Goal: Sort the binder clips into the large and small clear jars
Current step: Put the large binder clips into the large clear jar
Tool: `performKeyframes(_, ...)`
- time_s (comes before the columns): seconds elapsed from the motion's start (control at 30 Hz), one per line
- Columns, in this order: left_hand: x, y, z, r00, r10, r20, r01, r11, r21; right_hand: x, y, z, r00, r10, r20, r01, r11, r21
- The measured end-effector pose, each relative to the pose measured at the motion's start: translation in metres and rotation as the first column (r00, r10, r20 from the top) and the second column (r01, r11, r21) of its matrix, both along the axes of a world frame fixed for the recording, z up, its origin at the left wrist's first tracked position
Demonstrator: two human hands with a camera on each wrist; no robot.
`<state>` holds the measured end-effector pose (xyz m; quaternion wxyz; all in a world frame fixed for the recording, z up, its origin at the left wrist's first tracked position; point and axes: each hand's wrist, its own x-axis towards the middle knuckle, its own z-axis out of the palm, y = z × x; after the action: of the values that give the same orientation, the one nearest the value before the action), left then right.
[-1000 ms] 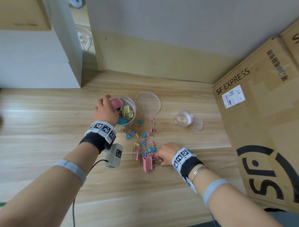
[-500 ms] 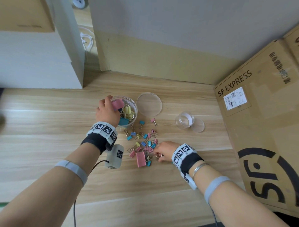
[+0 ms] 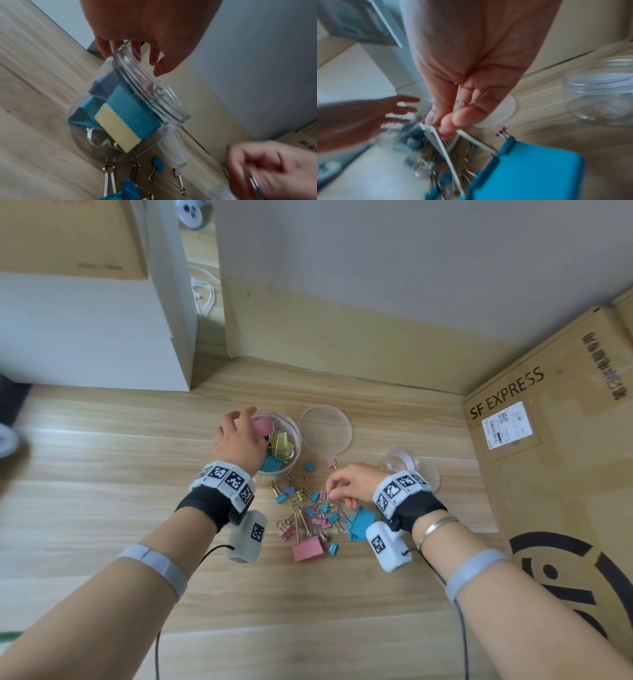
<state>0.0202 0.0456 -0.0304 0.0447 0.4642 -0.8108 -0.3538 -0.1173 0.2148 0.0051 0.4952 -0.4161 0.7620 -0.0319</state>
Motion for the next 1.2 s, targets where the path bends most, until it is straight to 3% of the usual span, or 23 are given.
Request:
performKeyframes(0.1, 0.002, -0.002, 0.001, 0.999, -0.035, -0.027, 0.036, 0.999, 0.032, -0.007, -0.017, 0.008, 0.978, -0.208, -0.013, 0.201, 0.956, -0.211)
performKeyframes(0.2, 0.004, -0.007, 0.002, 0.998, -0.023, -0.062, 0.026, 0.998, 0.05, -0.013, -0.045, 0.021, 0.889, -0.446, 0.1, 0.442, 0.784, -0.436)
performKeyframes(0.3, 0.007, -0.011, 0.0, 0.996, -0.043, -0.08, 0.049, 0.996, 0.075, -0.014, -0.074, 0.028, 0.776, -0.571, 0.269, 0.619, 0.607, -0.499)
performKeyframes(0.37, 0.008, -0.014, -0.001, 0.995, -0.049, -0.084, 0.056, 0.995, 0.084, -0.01, -0.089, 0.026, 0.743, -0.598, 0.3, 0.655, 0.557, -0.511)
performKeyframes(0.53, 0.009, -0.019, -0.003, 0.993, -0.05, -0.108, 0.062, 0.992, 0.107, 0.01, -0.117, 0.019, 0.888, -0.455, 0.074, 0.402, 0.686, -0.607)
performKeyframes(0.67, 0.01, -0.022, -0.008, 0.988, -0.045, -0.148, 0.06, 0.993, 0.099, 0.016, -0.13, 0.012, 0.927, -0.373, -0.04, 0.288, 0.777, -0.56)
performKeyframes(0.8, 0.009, -0.024, -0.011, 0.981, -0.033, -0.189, 0.055, 0.992, 0.115, 0.02, -0.135, 0.0, 0.897, -0.443, 0.002, 0.393, 0.794, -0.465)
performKeyframes(0.97, 0.009, -0.024, -0.009, 0.982, -0.036, -0.187, 0.06, 0.99, 0.125, 0.023, -0.139, -0.006, 0.882, -0.46, -0.106, 0.385, 0.831, -0.401)
performKeyframes(1.2, 0.008, -0.022, -0.007, 0.988, -0.037, -0.153, 0.064, 0.983, 0.172, 0.01, -0.135, -0.005, 0.697, -0.71, 0.099, 0.707, 0.656, -0.264)
